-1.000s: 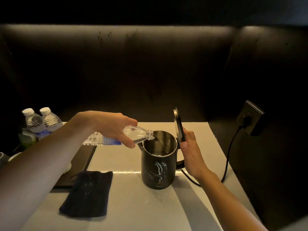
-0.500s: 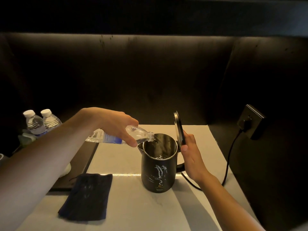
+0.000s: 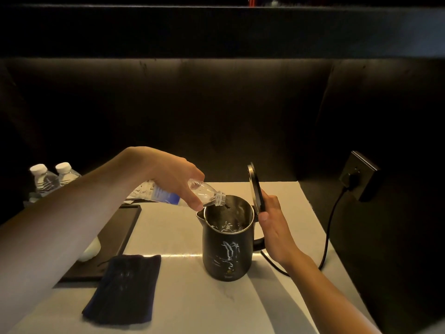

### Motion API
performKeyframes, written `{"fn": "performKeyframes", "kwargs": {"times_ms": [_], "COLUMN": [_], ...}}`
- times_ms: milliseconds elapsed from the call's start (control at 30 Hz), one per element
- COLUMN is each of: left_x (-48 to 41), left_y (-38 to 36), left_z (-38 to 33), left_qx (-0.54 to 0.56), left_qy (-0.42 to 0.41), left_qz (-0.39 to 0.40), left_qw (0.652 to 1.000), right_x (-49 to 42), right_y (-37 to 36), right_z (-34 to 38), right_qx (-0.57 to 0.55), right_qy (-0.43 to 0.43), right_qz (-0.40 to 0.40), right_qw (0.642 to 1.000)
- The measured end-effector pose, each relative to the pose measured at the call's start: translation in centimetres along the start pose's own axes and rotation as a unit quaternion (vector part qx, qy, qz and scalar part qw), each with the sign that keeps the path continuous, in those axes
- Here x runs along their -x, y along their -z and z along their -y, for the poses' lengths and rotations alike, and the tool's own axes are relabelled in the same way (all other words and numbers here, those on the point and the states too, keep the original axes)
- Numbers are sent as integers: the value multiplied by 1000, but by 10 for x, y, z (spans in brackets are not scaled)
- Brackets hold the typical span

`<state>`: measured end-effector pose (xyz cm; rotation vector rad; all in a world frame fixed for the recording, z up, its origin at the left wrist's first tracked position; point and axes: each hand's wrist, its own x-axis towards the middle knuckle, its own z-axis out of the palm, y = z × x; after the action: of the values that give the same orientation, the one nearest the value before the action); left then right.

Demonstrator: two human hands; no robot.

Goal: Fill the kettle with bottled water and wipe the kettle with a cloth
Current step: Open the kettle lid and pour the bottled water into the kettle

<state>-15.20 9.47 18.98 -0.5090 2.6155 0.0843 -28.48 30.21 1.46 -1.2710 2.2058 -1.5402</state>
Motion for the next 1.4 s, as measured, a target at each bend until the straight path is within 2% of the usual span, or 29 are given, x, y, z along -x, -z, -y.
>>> {"fn": "performKeyframes", "kwargs": {"times_ms": [467,633,833,967,1233,1333,1400], "left_x": [0,-9,-16,-16,-14,-12,-14], "left_y": [16,11,8,2,-29,-49,-66], "left_z": [-18,-18,-24,-20,20,50,71], "left_qx": [-69,-41,-70,-82,107,199,276], "left_qy": [-4,9,11,-8,-51,-70,-89], "left_qz": [17,21,29,1,-76,-139,-189], "left_qw": [997,999,997,997,990,968,938], "right_x": [1,1,2,2,4,4,4], "right_y": [0,1,1,0,2,1,0], "right_z": [-1,0,2,5,8,8,9], "right_qx": [7,8,4,2,2,8,10], "right_qy": [20,22,19,16,8,-9,-18], "right_qz": [-4,-9,-10,-9,-10,-10,-11], "right_qw": [1000,1000,1000,1000,1000,1000,1000]}}
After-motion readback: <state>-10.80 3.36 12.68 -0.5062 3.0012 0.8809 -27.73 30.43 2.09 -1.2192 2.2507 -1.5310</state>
